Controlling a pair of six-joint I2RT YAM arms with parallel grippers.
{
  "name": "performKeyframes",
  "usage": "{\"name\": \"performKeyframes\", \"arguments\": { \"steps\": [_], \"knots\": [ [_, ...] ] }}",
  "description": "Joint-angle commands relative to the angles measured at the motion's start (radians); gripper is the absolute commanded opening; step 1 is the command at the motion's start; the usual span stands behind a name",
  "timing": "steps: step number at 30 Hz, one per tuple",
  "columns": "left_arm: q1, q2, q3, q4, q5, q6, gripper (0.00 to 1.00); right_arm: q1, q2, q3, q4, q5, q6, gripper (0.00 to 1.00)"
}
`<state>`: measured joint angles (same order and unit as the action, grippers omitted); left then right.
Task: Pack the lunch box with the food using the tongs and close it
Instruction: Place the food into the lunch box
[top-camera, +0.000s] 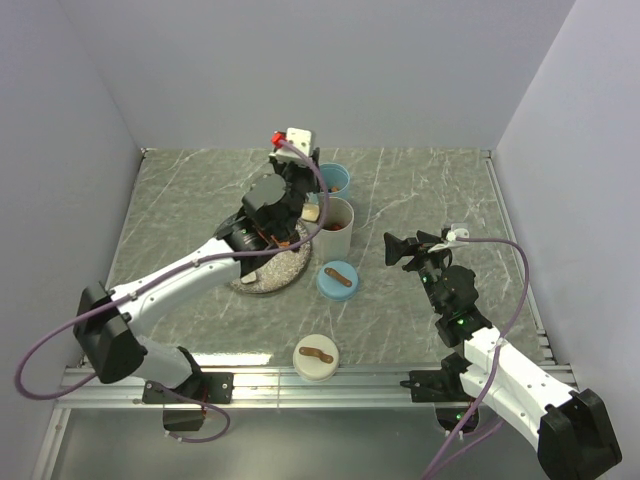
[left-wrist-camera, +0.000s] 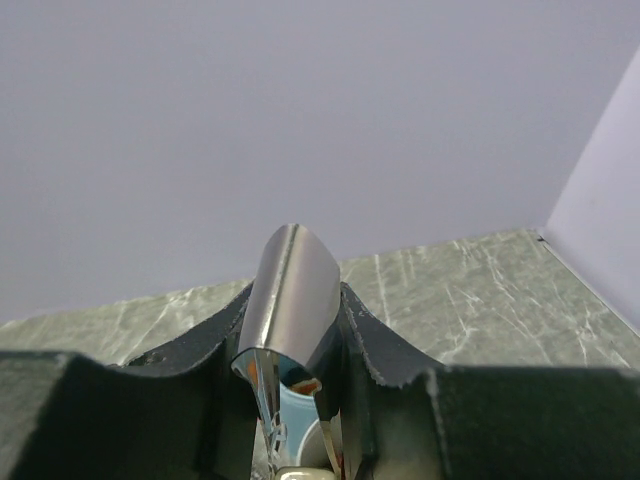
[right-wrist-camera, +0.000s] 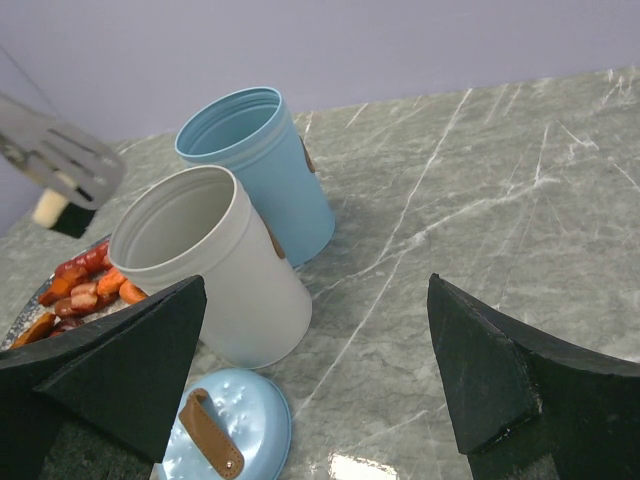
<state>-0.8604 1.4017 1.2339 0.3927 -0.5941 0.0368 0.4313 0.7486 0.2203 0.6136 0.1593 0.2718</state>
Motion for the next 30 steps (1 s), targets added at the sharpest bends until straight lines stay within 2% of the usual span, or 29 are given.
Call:
{"name": "performKeyframes", "arguments": {
  "steps": [1, 12, 15, 19, 24, 30],
  "knots": [
    [-0.005, 0.043, 0.082, 0.058, 0.088, 0.018, 0.22, -0.006, -0.008, 0.017, 0.029, -0.001, -0.003, 0.98],
    [-0.005, 0.163, 0.179, 0.087, 0.181, 0.011, 0.24, -0.008, -0.009, 0.019, 0.031, -0.004, -0.003, 0.98],
    [-0.006, 0.177, 0.187, 0.081, 0.189, 0.003, 0.28, -0.008, -0.009, 0.017, 0.029, -0.004, -0.003, 0.98],
    [-0.006, 0.184, 0.188, 0.083, 0.194, 0.003, 0.40, -0.006, -0.014, 0.017, 0.029, -0.004, -0.003, 0.98],
    [-0.006, 0.175, 0.177, 0.087, 0.195, 0.009, 0.44, -0.006, -0.011, 0.016, 0.029, -0.004, -0.003, 0.98],
    [-0.012, 0.135, 0.150, 0.133, 0.183, 0.029, 0.44, -0.006, -0.011, 0.017, 0.029, -0.004, -0.003, 0.98]
  ]
}}
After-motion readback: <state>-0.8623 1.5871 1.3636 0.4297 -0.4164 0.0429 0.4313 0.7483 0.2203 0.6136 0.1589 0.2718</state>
